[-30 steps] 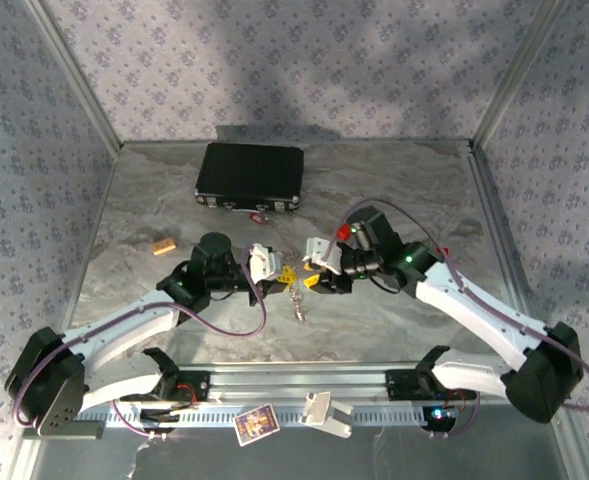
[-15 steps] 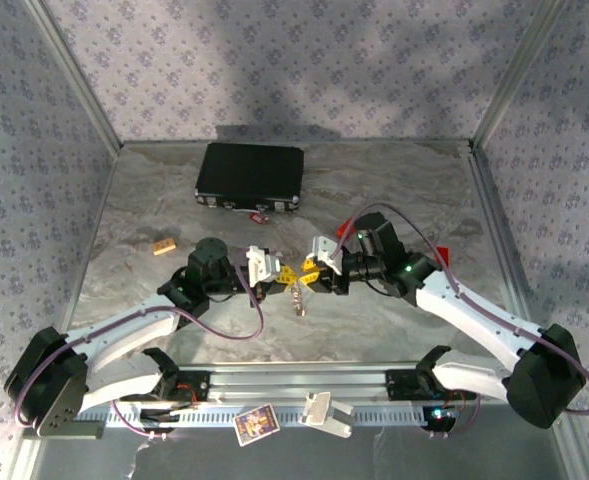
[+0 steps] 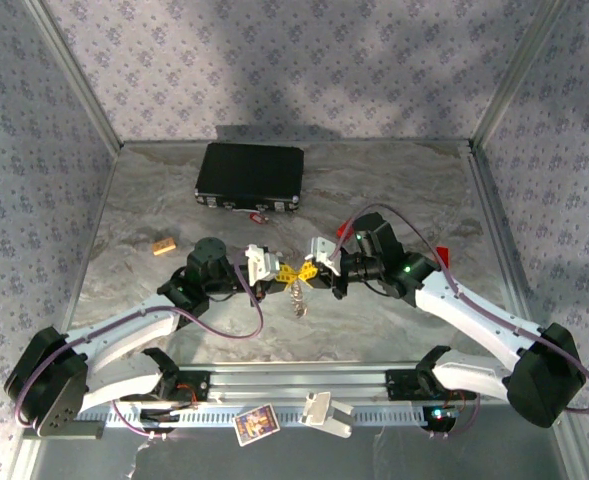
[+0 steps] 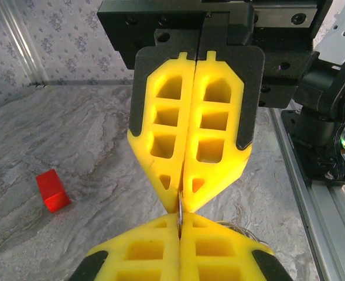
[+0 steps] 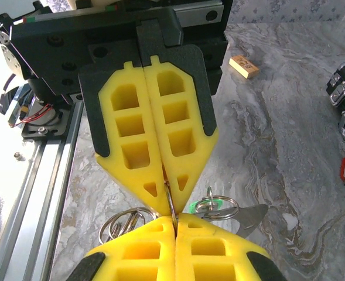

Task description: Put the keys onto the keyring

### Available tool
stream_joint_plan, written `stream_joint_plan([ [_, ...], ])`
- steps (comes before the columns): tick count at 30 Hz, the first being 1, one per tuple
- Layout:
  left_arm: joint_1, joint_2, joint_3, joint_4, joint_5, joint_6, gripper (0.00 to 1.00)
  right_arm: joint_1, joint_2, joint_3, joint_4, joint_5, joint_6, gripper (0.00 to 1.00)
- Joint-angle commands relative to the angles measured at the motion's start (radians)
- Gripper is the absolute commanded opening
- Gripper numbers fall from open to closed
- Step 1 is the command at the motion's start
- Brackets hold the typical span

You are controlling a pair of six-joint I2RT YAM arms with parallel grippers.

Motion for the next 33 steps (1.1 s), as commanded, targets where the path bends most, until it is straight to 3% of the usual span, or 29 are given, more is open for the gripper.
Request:
stream_joint_plan([
  [1, -0.01, -0.013, 0.015, 0.029, 0.012, 0.011, 0.0, 0.021, 0.013, 0.037, -0.034, 0.002, -0.026, 0.0],
  [2, -0.011, -0.013, 0.017, 0.023, 0.015, 0.015, 0.0, 0.024, 0.013, 0.04, -0.036, 0.009, -0.026, 0.0],
  [4, -0.014, -0.015, 0.017, 0.019, 0.011, 0.022, 0.0, 0.02, 0.004, 0.034, -0.035, 0.037, -0.021, 0.27],
  [8, -0.015, -0.039, 0.007, 0.004, -0.055, 0.032, 0.0, -0.023, -0.046, -0.012, -0.007, 0.087, -0.007, 0.35],
  [13, -0.015, -0.12, -0.003, -0.035, -0.308, -0.042, 0.0, -0.088, -0.062, -0.035, 0.106, 0.232, 0.143, 0.44],
  [20, -0.008, -0.278, -0.016, -0.161, -0.634, -0.085, 0.0, -0.071, 0.182, 0.132, 0.057, 0.501, 0.446, 0.44],
  [24, 0.011, -0.359, -0.022, -0.244, -0.754, -0.116, 0.0, -0.047, 0.392, 0.324, -0.051, 0.551, 0.569, 0.43],
  [33, 0.086, -0.453, -0.005, -0.408, -0.919, -0.173, 0.0, 0.003, 0.793, 0.698, -0.15, 0.597, 0.678, 0.4],
])
